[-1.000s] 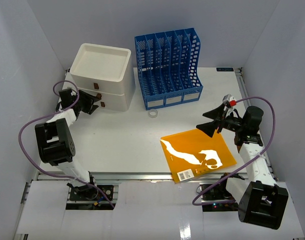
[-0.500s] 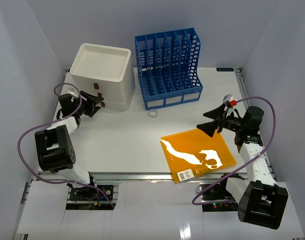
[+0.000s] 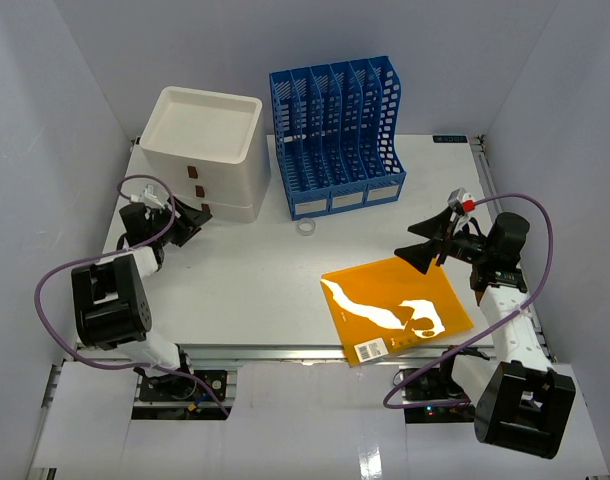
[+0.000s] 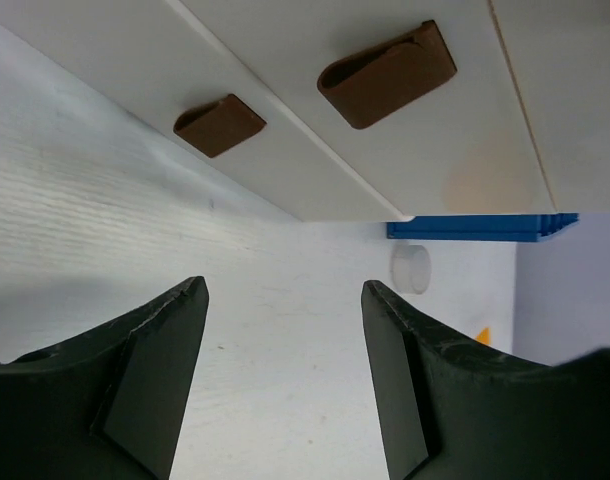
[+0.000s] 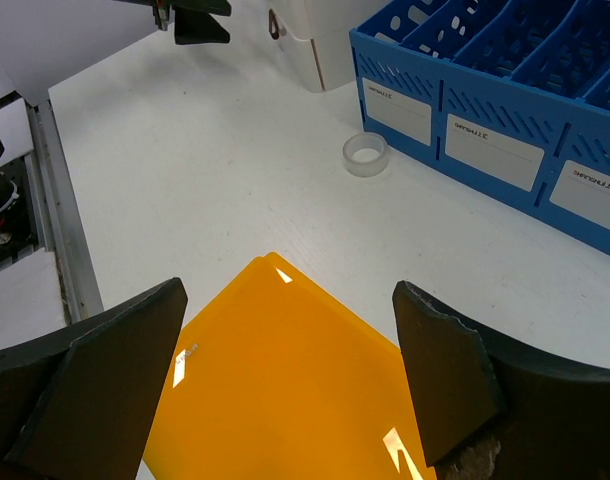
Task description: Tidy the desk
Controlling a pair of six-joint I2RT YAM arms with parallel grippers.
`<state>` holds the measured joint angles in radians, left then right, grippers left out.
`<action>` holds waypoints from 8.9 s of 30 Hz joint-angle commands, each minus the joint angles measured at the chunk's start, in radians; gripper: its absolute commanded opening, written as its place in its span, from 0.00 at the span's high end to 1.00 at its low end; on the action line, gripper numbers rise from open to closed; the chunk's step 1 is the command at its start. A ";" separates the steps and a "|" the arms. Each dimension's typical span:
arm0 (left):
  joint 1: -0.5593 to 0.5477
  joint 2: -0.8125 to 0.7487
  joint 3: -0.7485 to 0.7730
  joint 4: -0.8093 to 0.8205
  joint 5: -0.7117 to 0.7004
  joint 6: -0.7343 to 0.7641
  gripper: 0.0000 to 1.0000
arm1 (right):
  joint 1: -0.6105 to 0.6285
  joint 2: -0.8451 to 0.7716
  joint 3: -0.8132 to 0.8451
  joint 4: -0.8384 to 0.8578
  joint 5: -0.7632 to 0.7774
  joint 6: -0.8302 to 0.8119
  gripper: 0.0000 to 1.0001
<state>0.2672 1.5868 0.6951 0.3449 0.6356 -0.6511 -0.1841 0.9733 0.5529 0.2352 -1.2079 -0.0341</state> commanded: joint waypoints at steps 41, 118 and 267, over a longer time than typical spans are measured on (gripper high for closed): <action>-0.028 0.358 0.192 0.375 0.065 0.269 0.45 | -0.046 0.068 0.013 0.016 -0.039 -0.012 0.10; 0.076 -0.617 -0.187 -0.249 0.028 0.200 0.02 | 0.658 0.380 0.397 -0.437 0.750 -0.326 0.10; 0.076 -0.791 -0.305 -0.488 -0.107 -0.121 0.82 | 0.970 0.683 0.952 -0.574 0.282 -0.549 0.47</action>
<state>0.3386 0.7139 0.4321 -0.1886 0.4941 -0.6307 0.8933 1.9544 1.7640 -0.2984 -0.6451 -0.5416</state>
